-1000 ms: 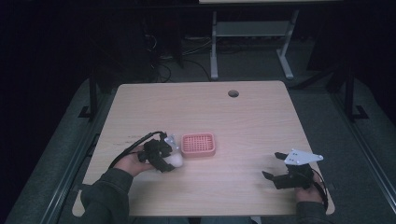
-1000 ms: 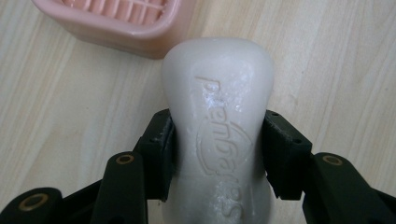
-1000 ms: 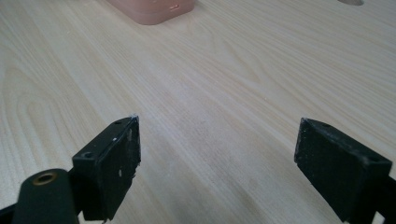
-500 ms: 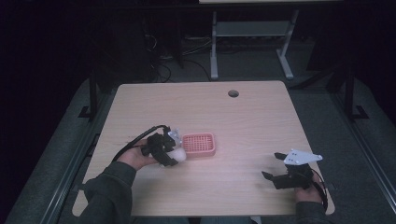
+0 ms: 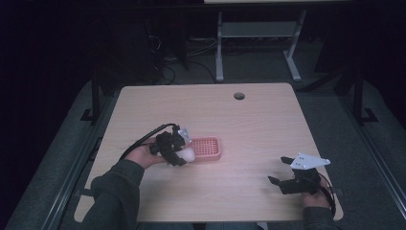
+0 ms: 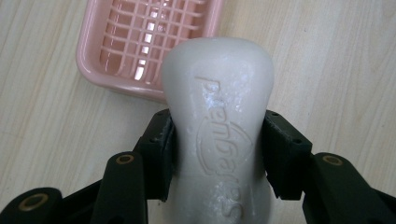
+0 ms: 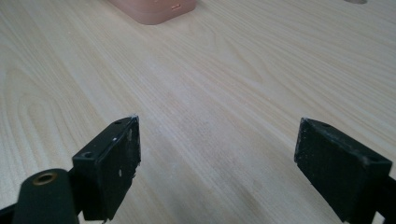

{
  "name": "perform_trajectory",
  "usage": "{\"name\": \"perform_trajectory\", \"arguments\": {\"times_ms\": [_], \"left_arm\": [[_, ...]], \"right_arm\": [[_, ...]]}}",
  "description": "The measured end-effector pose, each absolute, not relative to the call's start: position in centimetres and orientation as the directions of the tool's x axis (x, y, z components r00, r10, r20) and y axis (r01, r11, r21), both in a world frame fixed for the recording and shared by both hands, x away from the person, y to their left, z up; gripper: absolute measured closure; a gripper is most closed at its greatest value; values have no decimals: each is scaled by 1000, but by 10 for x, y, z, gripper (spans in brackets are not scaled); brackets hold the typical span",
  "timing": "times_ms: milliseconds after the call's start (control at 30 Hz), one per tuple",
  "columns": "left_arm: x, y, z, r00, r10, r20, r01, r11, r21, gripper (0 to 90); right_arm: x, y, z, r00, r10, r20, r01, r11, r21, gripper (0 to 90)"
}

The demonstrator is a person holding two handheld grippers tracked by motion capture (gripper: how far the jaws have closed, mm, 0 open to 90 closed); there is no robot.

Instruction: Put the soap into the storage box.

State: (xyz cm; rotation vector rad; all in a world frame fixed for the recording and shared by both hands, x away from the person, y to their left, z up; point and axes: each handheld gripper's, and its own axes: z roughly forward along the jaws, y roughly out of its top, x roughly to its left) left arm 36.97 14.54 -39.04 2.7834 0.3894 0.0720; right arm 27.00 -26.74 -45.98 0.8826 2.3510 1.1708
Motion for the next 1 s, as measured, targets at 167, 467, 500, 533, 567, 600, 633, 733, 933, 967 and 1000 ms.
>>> {"name": "perform_trajectory", "arguments": {"times_ms": [167, 467, 500, 533, 567, 600, 633, 733, 933, 967, 1000], "left_arm": [[372, 142, -389, 962, 272, 0, 258, -910, 324, 494], [378, 136, -388, 964, 264, 4, 249, -914, 322, 494], [378, 135, -388, 964, 266, 4, 251, -913, 320, 494], [380, 135, -387, 964, 264, 2, 249, -913, 324, 495], [380, 135, -387, 964, 265, -1, 251, -912, 325, 495], [381, 134, -387, 963, 268, 0, 253, -910, 330, 494], [381, 134, -387, 963, 268, 2, 252, -910, 328, 494], [383, 131, -387, 965, 264, 3, 249, -912, 326, 494], [388, 125, -384, 967, 254, 7, 238, -917, 318, 494], [389, 124, -384, 967, 254, 6, 238, -916, 322, 495], [390, 123, -383, 967, 254, 3, 239, -915, 324, 494]], "right_arm": [[270, -267, -460, -736, 676, -50, 368, 460, 808, 138], [270, -267, -459, -735, 676, -45, 369, 455, 810, 138], [270, -267, -459, -735, 676, -46, 369, 456, 810, 138], [270, -267, -459, -735, 676, -46, 368, 455, 811, 138], [269, -267, -459, -735, 676, -45, 368, 454, 811, 138], [269, -267, -459, -735, 676, -43, 368, 452, 812, 138], [269, -267, -459, -736, 676, -45, 367, 454, 812, 138], [269, -267, -459, -734, 678, -38, 371, 447, 814, 138], [269, -267, -459, -738, 673, -49, 362, 456, 813, 138], [269, -267, -459, -738, 673, -49, 362, 455, 813, 138], [269, -267, -459, -738, 673, -49, 361, 455, 814, 138]]}}
